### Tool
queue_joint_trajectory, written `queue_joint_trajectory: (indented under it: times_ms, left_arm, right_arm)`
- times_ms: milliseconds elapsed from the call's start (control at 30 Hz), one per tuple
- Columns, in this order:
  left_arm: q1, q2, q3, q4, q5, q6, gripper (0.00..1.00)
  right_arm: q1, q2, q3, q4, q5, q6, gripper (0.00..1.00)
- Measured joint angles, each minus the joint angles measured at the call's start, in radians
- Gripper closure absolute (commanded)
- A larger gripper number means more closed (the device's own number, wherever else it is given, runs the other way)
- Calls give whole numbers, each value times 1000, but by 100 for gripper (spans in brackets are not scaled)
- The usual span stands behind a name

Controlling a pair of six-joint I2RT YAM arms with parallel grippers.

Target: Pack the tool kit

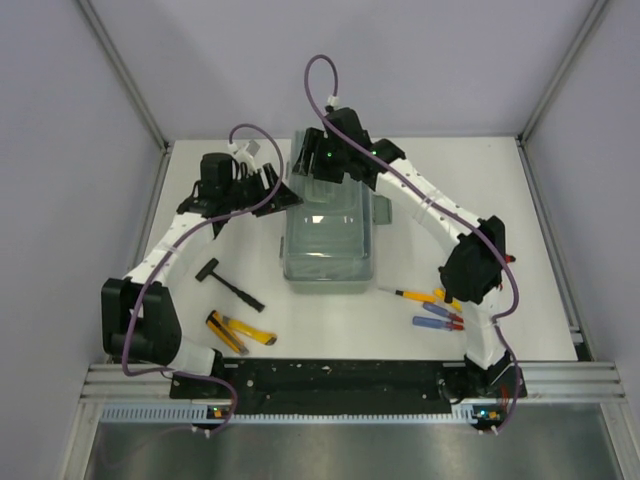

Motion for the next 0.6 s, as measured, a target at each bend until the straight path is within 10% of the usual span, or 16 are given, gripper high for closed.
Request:
queue_joint_trajectory:
  times_ms: [600]
  left_arm:
    - [6, 26, 52, -45, 15, 26, 37]
  right_arm:
    - [-79, 5, -42, 68, -219, 145, 41]
